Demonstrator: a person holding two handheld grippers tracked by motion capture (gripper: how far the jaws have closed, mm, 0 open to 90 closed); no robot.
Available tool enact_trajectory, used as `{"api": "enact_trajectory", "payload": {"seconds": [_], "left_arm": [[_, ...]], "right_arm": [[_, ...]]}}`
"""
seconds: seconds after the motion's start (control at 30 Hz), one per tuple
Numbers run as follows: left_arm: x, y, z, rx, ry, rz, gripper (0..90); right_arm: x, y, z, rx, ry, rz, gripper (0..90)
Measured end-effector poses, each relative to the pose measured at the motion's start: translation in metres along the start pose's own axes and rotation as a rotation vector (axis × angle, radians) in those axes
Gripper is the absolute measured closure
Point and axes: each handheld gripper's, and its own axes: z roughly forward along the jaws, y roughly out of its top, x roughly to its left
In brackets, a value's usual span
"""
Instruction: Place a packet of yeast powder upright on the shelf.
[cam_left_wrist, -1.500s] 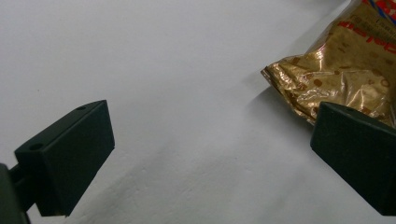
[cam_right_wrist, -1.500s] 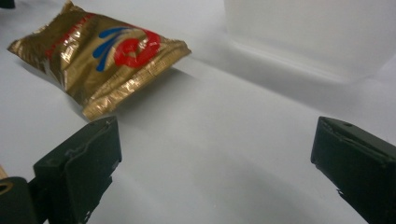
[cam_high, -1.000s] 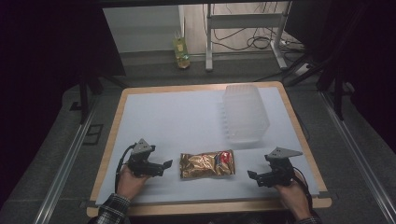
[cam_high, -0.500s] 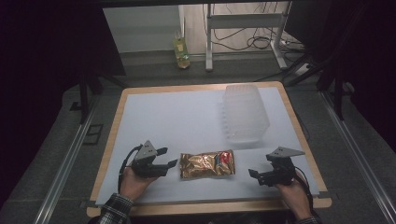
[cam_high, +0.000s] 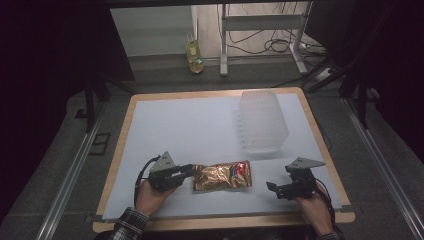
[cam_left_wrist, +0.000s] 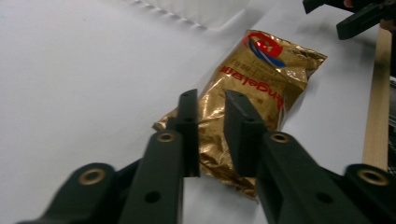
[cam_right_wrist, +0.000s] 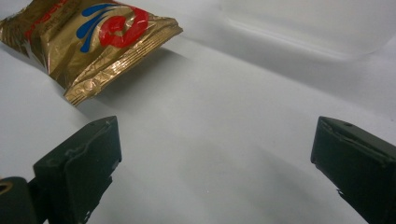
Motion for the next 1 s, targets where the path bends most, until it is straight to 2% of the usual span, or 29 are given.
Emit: {"api": "enact_trajectory", "payload": {"seconds": [0.07, 0.1, 0.2, 0.4, 0.5, 0.73, 1.0], "left_arm": [[-0.001, 0.000, 0.003, 0.003, -0.006, 0.003, 88.3], [-0.003, 0.000, 0.010, 0.017, -0.012, 0.007, 89.7], [-0.006, 0.001, 0.018, 0.030, -0.014, 0.026, 89.8], [-0.007, -0.002, 0.030, 0.049, -0.030, 0.014, 89.9], [-0.007, -0.006, 0.037, 0.096, -0.033, 0.037, 89.9], [-0.005, -0.011, 0.037, 0.121, -0.025, 0.063, 90.0], [-0.001, -0.019, 0.030, 0.138, -0.032, 0.036, 90.0]], "right_arm": [[0.000, 0.000, 0.000, 0.001, 0.002, -0.004, 1.8], [0.001, 0.000, 0.001, 0.006, -0.002, -0.012, 1.8], [0.001, 0.000, 0.001, 0.025, -0.016, -0.019, 1.9], [0.001, 0.000, 0.002, 0.030, -0.017, -0.017, 1.9], [0.002, 0.000, 0.003, 0.032, -0.014, -0.022, 1.9], [0.004, 0.000, 0.005, 0.044, -0.012, -0.032, 2.0], [0.006, 0.001, 0.001, 0.040, -0.007, -0.041, 2.1]]}}
